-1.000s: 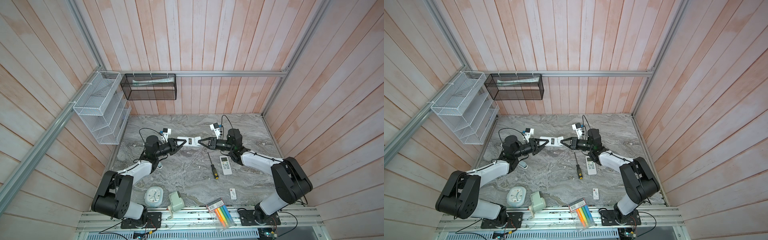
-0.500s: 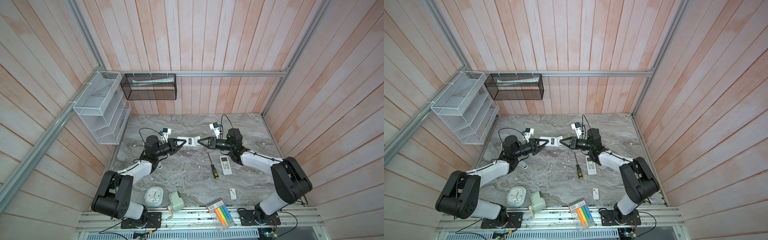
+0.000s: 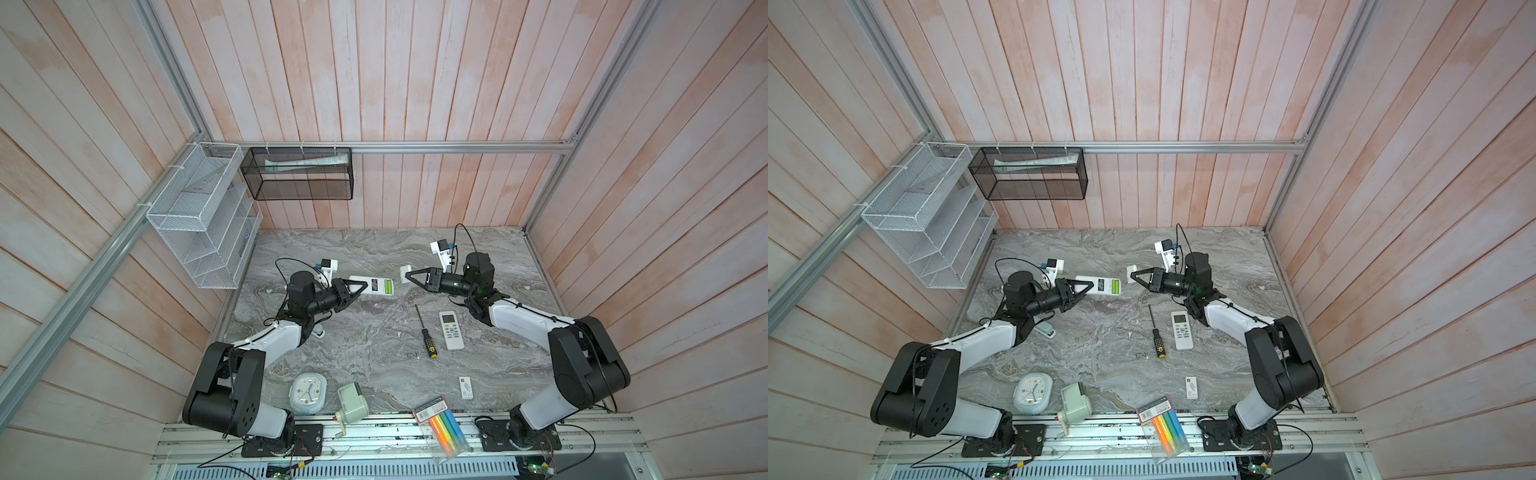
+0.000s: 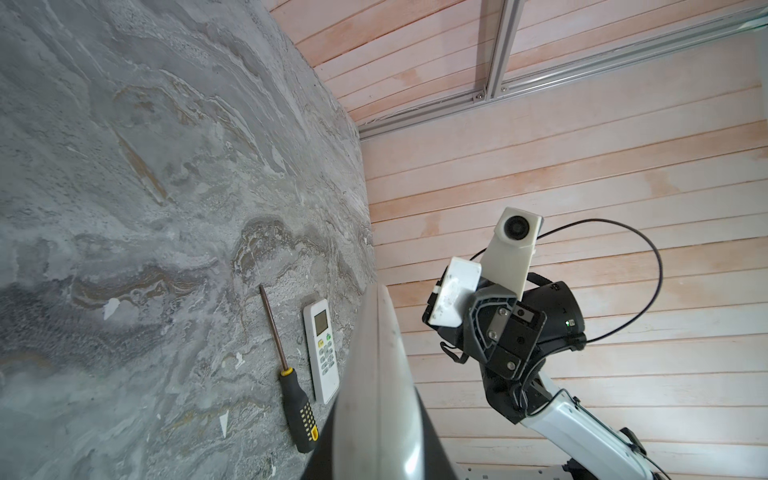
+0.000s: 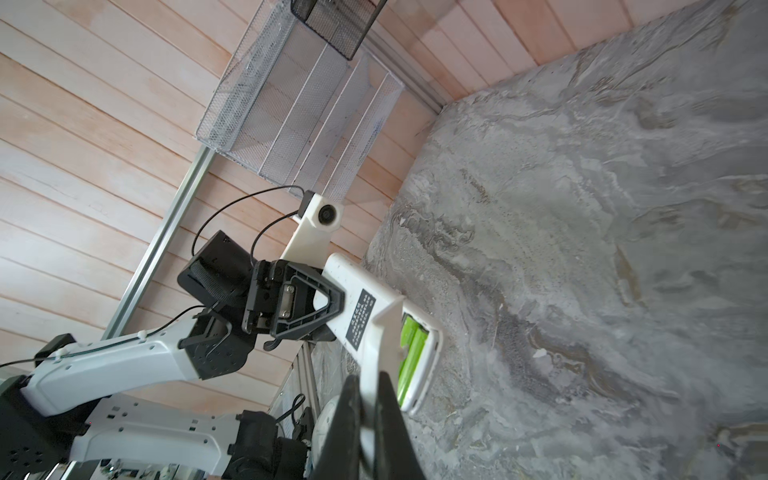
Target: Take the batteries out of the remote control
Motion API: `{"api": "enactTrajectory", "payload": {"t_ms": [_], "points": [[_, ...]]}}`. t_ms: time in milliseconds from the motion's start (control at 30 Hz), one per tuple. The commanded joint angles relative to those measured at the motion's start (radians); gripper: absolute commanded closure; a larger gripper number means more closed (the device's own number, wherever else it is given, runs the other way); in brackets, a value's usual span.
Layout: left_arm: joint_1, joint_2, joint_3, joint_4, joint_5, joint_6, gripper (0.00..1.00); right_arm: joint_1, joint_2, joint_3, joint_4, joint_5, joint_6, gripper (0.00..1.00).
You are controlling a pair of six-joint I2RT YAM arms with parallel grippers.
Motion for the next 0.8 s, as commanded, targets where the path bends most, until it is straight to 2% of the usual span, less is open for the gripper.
{"api": "enactTrajectory", "payload": {"t_ms": [0, 233, 767], "points": [[0.004, -0.037, -0.022, -0.031, -0.013, 0.051, 0.94, -0.013, 0.007, 0.026, -0.168, 0.092, -0.166, 0.98], [0.004, -0.060, -0.041, -0.043, -0.019, 0.059, 0.94, -0.024, 0.150, 0.044, -0.188, 0.142, -0.236, 0.98], [0.006, -0.068, -0.044, -0.064, -0.019, 0.072, 0.94, -0.039, 0.426, 0.150, -0.137, 0.131, -0.227, 0.96]]}}
